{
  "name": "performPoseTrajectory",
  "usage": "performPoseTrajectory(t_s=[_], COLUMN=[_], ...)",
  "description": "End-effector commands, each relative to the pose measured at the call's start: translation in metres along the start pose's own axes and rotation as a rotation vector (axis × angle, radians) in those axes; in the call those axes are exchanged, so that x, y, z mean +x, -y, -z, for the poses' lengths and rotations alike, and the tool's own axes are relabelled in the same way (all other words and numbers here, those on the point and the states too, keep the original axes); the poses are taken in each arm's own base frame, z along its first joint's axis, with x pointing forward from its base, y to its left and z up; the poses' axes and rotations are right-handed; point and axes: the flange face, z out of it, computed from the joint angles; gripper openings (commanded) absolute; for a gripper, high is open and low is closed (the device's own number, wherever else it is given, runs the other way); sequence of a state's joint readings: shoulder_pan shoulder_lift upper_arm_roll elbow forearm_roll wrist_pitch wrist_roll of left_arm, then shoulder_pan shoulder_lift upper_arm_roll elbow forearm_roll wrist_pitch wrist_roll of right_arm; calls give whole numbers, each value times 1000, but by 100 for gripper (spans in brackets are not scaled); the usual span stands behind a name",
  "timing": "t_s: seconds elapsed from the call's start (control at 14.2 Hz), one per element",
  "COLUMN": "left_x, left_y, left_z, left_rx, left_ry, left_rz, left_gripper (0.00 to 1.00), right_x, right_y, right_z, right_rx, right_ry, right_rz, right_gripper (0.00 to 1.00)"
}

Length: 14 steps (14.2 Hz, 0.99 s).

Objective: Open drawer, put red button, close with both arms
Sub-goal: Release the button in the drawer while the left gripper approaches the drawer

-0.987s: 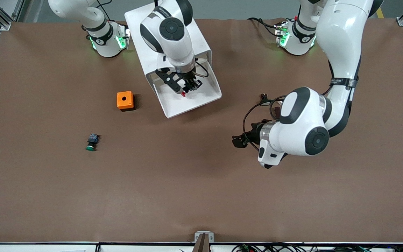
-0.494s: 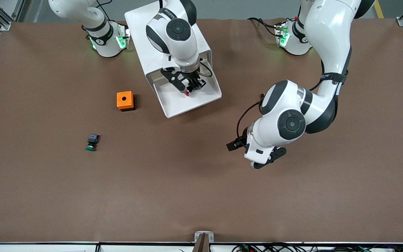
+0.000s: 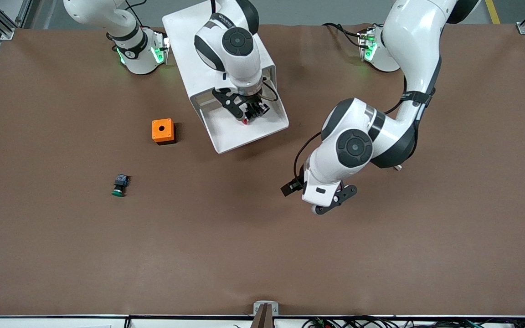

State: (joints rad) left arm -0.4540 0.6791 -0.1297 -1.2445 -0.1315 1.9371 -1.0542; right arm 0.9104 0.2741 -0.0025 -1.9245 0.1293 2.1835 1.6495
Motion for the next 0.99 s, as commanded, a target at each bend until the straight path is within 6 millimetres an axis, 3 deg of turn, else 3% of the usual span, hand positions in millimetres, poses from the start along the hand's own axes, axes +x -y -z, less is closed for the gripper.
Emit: performPoseTrajectory(t_s=[0.0,0.07,0.14,0.21,0.28,0.42,0.63,0.92], left_x=[-8,-7,-7,-7,-5,-8,-7,-10], left_y=[-4,-4,-6,-6,-7,-8,-8,-9], left_z=[-4,-6,-6,-6,-6,-2,-1,-2], left_rx=[6,0,-12,-19,-25,-33,-34,-32], left_ry=[-26,-27,-32,-36,-40,-38,-40,-39], left_rz=[34,61,99,109,100,104,105,98], left_gripper=[100,100,100,100,100,100,100,100], right_x=[0,0,3,4,3,4,6,55], right_y=[1,1,2,2,3,9,21,27], right_z=[1,1,2,3,5,20,63,122], right_rx=[-4,-7,-5,-3,-1,3,-7,-77], right_ry=[-20,-20,-22,-21,-23,-34,-83,-65], right_rz=[-30,-31,-47,-64,-74,-55,66,222], right_gripper=[0,0,16,95,100,100,100,100])
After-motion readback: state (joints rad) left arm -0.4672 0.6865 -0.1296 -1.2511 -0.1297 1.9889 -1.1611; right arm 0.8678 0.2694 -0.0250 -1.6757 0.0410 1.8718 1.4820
